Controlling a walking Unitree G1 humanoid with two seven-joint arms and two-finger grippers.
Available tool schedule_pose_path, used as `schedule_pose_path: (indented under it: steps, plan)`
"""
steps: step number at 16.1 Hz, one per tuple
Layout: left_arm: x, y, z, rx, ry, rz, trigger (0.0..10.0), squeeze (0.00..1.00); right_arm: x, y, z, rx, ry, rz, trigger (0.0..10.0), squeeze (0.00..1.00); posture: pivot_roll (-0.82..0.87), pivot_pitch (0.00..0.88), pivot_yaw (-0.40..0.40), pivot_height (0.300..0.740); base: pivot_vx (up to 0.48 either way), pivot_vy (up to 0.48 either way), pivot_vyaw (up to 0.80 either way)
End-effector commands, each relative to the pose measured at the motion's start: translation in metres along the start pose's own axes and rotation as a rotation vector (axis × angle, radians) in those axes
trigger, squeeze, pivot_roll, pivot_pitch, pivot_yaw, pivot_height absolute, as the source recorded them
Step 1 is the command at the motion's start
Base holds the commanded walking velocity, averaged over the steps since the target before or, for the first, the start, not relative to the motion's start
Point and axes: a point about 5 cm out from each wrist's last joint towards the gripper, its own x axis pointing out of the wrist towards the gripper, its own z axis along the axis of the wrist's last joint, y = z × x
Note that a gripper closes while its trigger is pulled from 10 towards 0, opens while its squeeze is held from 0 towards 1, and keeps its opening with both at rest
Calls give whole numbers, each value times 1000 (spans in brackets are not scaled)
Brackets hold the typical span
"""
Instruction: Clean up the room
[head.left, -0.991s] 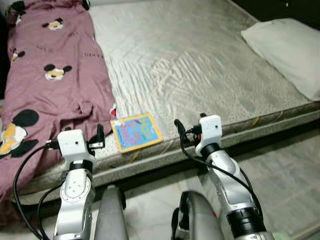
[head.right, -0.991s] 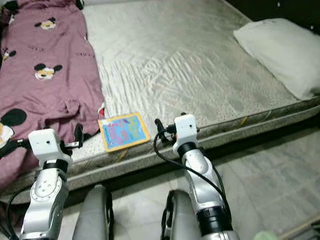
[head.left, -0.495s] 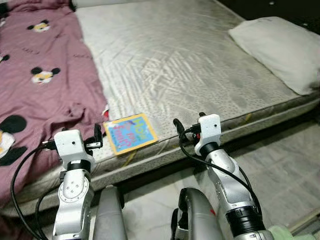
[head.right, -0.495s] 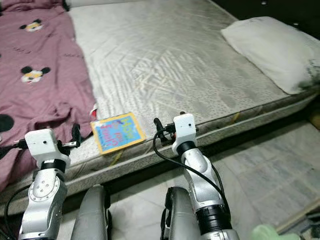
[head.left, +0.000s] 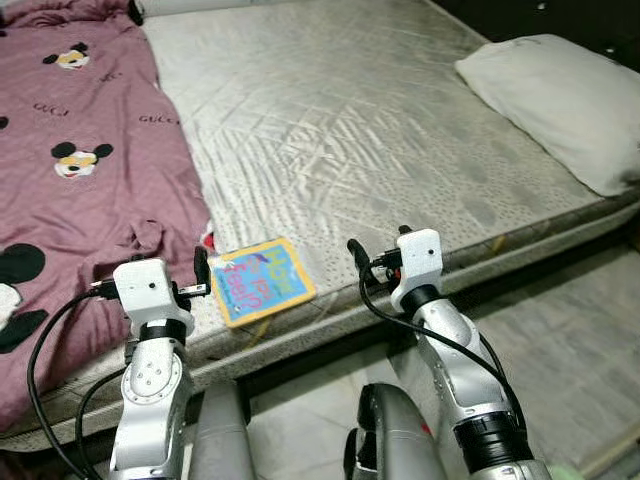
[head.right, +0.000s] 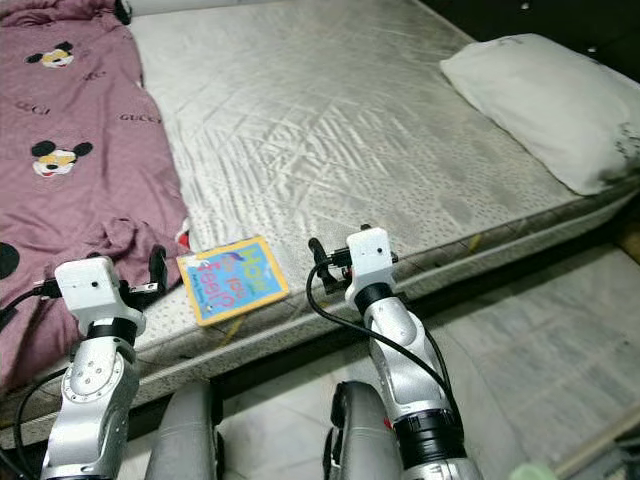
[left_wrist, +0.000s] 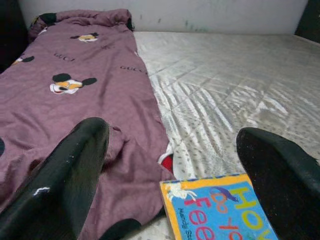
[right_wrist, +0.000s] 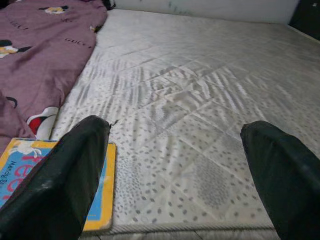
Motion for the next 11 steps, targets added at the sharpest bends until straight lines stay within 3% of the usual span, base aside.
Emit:
schedule_pose_path:
  steps: [1,5,11]
  plan:
    - [0,2,2,4,-7,-2,10000,0,2,1,1,-8,1,11,10000,0,-18,126,-43,626,322,0,800]
    - [0,2,2,2,0,-3,10000,0,2,2,0,-6,4,9,10000,0,-20,132,-42,626,293,0,800]
    - [0,1,0,-4,12,3,10000,0,2,0,0,11,9,-2,10000,0,-21,135,-41,626,214,0,0]
